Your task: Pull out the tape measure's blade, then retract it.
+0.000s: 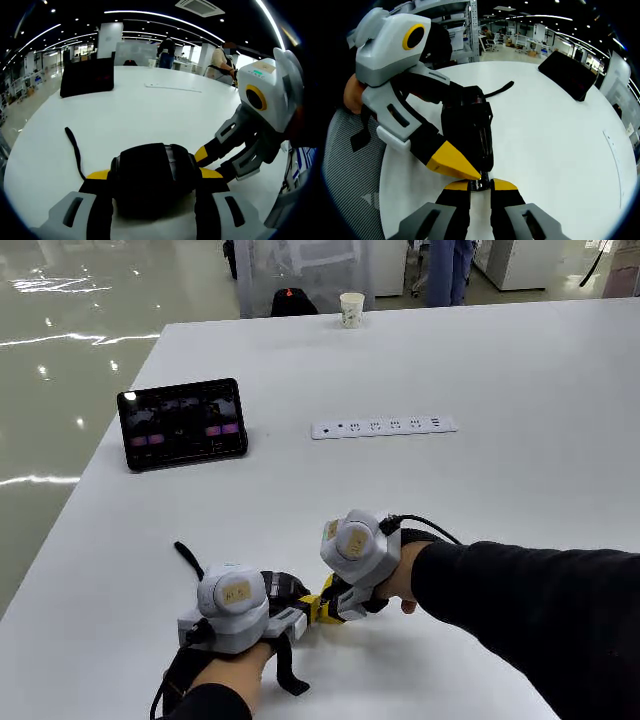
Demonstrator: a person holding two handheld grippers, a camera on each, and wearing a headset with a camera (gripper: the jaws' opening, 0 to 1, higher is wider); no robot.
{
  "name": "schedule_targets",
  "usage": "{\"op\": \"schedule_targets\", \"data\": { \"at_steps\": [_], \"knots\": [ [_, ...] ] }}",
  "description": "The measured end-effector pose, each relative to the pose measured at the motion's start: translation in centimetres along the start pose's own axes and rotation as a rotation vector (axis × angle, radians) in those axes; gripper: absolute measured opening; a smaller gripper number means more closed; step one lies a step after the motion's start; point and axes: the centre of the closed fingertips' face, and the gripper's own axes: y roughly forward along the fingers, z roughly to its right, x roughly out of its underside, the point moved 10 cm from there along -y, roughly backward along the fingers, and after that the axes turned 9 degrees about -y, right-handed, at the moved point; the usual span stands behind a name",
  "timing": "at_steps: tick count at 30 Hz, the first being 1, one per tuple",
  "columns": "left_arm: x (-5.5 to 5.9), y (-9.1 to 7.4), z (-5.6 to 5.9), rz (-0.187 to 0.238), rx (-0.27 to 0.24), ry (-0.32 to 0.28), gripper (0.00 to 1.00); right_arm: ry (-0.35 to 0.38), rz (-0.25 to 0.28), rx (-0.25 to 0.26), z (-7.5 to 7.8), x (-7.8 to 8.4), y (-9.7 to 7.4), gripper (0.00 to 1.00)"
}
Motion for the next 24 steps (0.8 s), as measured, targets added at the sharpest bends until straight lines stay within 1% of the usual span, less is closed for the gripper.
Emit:
{"op": "schedule_targets", "data": {
  "at_steps": [7,11,24],
  "knots": [
    [0.01,0.05,-0.01,0.001,0.001,-0.001,0.61,-0.006,-0.001,0.0,-0.02,-0.14,0.18,0.12],
    [-0.01,0.06,-0.01,0.001,0.001,-0.001,0.61,-0.021,-0.011,0.0,-0.03,-0.35,0.29,0.12],
    [0.09,-0.04,0.08,0.004,0.0,0.005,0.62,-0.017,-0.013,0.004,-0.08,-0.38,0.31,0.12]
  ]
}}
